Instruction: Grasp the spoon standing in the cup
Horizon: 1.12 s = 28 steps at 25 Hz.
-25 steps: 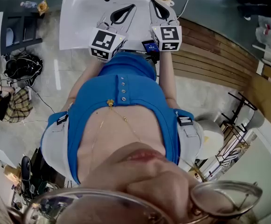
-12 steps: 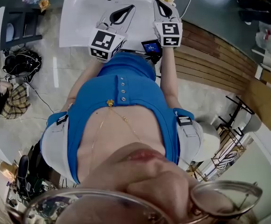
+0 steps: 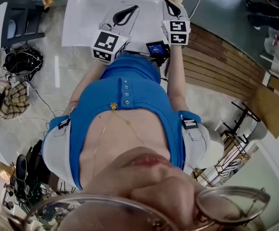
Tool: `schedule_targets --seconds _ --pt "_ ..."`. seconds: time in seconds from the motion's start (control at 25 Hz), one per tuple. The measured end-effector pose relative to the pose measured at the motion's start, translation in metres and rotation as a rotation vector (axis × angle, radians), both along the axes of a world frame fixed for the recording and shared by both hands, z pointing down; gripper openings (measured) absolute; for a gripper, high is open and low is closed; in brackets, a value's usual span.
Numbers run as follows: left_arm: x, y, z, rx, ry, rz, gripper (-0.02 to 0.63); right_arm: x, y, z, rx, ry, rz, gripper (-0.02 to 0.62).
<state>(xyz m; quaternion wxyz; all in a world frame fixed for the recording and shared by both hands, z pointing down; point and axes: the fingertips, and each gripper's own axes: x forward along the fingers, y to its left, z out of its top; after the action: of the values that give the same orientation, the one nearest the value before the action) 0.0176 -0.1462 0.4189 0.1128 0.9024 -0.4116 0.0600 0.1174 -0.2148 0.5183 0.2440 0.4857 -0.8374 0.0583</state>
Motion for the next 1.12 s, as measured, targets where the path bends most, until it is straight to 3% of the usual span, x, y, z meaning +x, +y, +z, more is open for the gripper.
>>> schedule_targets --seconds 1.12 --pt "-0.01 0.005 0.002 -0.012 -0.011 -0.047 0.0 0.027 -0.039 0.04 -0.086 0.087 0.004 0.002"
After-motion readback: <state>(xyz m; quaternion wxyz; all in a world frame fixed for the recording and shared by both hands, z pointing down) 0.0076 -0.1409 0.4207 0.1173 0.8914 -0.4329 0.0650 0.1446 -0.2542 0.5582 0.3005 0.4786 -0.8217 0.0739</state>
